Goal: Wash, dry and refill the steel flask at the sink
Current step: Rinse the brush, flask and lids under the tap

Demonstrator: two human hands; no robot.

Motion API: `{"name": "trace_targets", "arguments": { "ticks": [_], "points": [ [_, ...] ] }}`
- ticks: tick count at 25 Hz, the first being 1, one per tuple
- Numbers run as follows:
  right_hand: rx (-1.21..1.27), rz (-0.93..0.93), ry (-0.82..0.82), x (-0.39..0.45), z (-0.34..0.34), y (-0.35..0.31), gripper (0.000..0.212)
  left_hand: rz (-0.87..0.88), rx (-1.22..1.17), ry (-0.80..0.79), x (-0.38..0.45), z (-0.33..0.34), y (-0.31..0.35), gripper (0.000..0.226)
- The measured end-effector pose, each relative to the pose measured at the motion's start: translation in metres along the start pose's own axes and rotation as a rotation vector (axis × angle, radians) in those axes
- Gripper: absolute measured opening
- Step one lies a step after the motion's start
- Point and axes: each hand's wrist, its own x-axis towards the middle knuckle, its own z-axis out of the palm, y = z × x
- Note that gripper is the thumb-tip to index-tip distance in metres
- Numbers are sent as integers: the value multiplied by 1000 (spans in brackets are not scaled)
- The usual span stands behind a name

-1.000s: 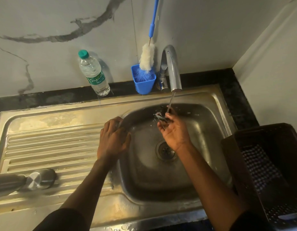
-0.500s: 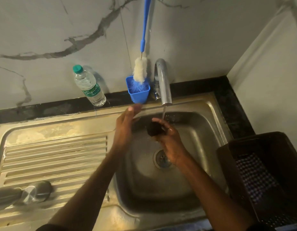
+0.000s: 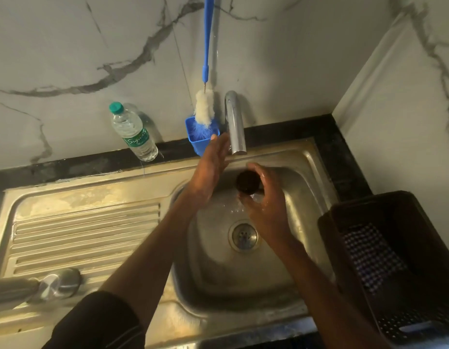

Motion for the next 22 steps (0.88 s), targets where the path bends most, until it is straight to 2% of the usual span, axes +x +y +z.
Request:
{"name": "trace_targets", "arguments": {
  "ticks": [2, 4, 6, 7, 8, 10, 13, 15, 18, 19, 20, 22],
  "points": [
    [-64, -156, 110, -10, -6, -14, 62, 0, 105, 95, -22, -10, -18, 57],
    [-103, -58, 104, -30, -3, -4, 61, 45, 234, 227, -55, -19, -42, 49],
    [-248, 245, -150, -55, 2, 18, 62, 39, 388, 367, -93, -33, -72, 41],
    [-332, 342, -257, -66, 2, 27, 62, 21, 484, 420, -114, -42, -85, 41],
    [-375, 347, -300, -74, 1, 30, 61, 7, 600, 462, -135, -53, -98, 43],
    [-338, 176, -220, -76, -4, 11, 57, 42, 867, 522, -175, -75, -116, 39],
    [-162, -118, 11, -72, -7, -31, 52, 179, 1176, 513, -219, -90, -124, 15],
    [-142, -130, -13, -80, -5, -26, 53, 178, 1201, 522, -232, -88, -121, 17],
    [-429, 246, -380, -114, 5, 12, 53, 128, 1146, 588, -235, -81, -112, 15],
    [-487, 295, -437, -123, 5, 19, 52, 117, 1144, 590, -236, -81, -112, 13],
    [-504, 269, -419, -124, 5, 17, 51, 109, 1148, 582, -236, -82, -112, 12],
    [-432, 136, -276, -116, 4, -3, 51, 104, 1151, 574, -236, -83, -111, 14]
  ]
}}
